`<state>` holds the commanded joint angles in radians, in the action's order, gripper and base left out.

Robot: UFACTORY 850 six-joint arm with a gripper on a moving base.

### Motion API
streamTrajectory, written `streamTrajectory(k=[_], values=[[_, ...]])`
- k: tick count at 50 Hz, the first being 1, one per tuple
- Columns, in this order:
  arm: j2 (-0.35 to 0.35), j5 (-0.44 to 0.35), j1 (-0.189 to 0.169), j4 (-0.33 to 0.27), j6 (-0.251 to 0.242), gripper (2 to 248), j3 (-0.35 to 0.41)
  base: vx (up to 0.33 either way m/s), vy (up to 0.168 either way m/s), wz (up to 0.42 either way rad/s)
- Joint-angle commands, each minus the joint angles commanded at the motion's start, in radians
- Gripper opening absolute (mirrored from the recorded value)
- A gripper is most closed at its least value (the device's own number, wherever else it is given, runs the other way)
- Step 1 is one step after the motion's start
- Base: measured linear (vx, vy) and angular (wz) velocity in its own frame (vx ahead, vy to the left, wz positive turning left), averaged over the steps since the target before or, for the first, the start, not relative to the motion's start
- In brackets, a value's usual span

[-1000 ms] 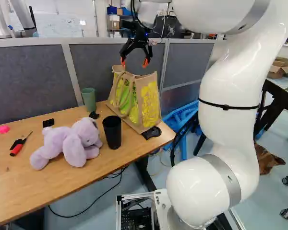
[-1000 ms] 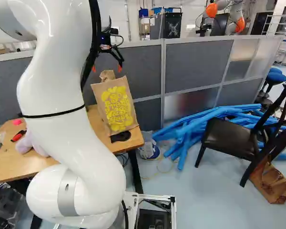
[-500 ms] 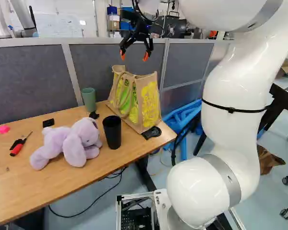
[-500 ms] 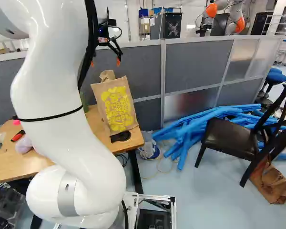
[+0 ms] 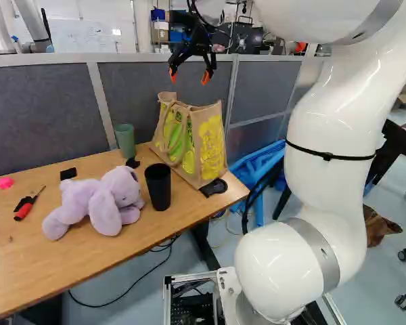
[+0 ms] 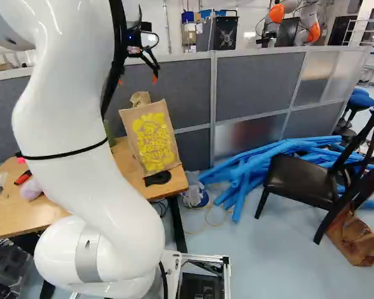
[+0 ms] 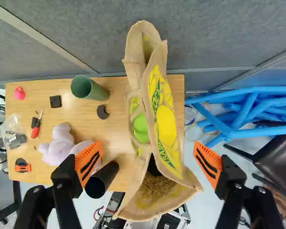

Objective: Pick up the bag on the ground and place it on the table

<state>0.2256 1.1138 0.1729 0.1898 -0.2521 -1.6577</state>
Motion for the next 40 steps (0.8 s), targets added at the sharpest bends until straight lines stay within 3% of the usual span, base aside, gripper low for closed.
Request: streamTrajectory(k=[40], values=[[0.0,0.0,0.0,0.0,0.0,247,0.0,-0.055,-0.001,0.001]])
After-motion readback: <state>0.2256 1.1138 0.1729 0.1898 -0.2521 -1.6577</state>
